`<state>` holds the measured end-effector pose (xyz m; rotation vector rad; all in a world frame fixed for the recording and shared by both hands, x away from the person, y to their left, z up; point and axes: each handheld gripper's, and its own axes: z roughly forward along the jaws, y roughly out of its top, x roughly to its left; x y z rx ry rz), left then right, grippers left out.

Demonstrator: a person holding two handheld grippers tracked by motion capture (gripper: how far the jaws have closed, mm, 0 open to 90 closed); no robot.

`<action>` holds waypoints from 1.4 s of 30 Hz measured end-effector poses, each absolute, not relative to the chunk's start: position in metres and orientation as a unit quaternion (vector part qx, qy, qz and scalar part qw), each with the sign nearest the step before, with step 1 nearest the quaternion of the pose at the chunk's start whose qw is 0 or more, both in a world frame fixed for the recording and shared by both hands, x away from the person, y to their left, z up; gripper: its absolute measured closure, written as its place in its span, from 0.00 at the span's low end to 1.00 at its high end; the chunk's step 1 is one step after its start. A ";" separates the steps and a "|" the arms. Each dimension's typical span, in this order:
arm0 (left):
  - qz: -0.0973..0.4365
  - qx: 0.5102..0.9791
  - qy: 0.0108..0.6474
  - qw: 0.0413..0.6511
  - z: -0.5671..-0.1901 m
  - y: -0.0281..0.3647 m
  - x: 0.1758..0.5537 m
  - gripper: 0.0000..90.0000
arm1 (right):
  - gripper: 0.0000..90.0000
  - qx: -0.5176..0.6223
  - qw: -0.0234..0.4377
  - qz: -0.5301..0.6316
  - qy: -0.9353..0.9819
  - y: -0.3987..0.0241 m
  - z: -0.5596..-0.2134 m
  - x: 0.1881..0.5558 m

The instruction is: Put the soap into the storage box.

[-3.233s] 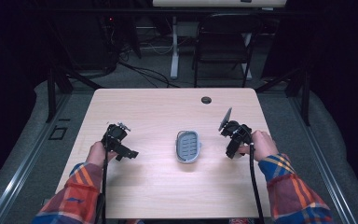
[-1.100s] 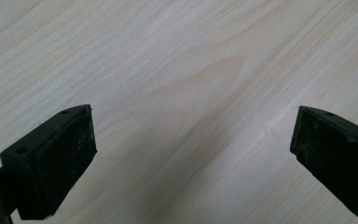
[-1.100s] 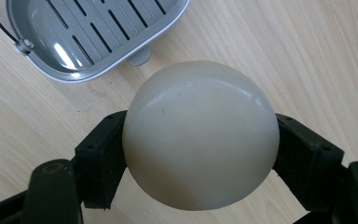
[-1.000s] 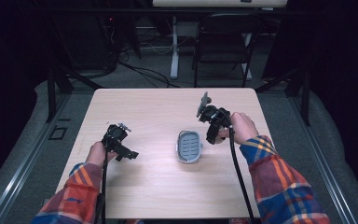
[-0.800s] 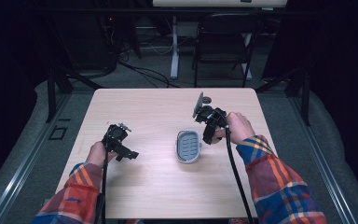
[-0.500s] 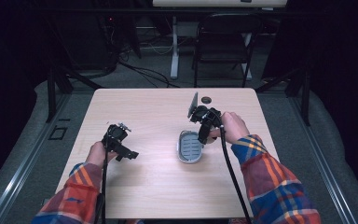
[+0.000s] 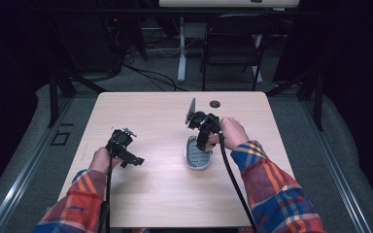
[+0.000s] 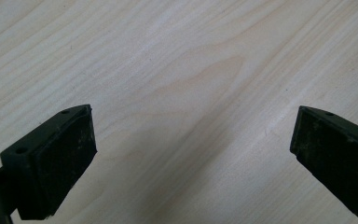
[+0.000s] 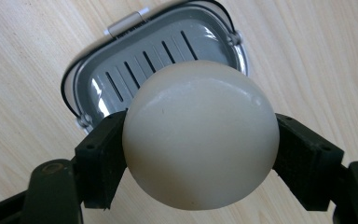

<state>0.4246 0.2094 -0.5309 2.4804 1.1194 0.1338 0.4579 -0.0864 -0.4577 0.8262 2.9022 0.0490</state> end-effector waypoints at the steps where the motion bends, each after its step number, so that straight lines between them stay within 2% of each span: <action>1: 0.049 0.891 0.402 0.207 -0.531 0.210 0.425 0.00 | 0.27 0.272 0.061 0.015 0.960 -0.085 -0.459 0.458; 18: 0.048 0.889 0.404 0.210 -0.531 0.210 0.424 0.00 | 0.27 0.253 0.044 0.023 0.966 -0.064 -0.479 0.460; 42: 0.047 0.890 0.403 0.208 -0.531 0.210 0.425 0.00 | 0.27 0.257 0.033 0.015 0.966 -0.072 -0.503 0.459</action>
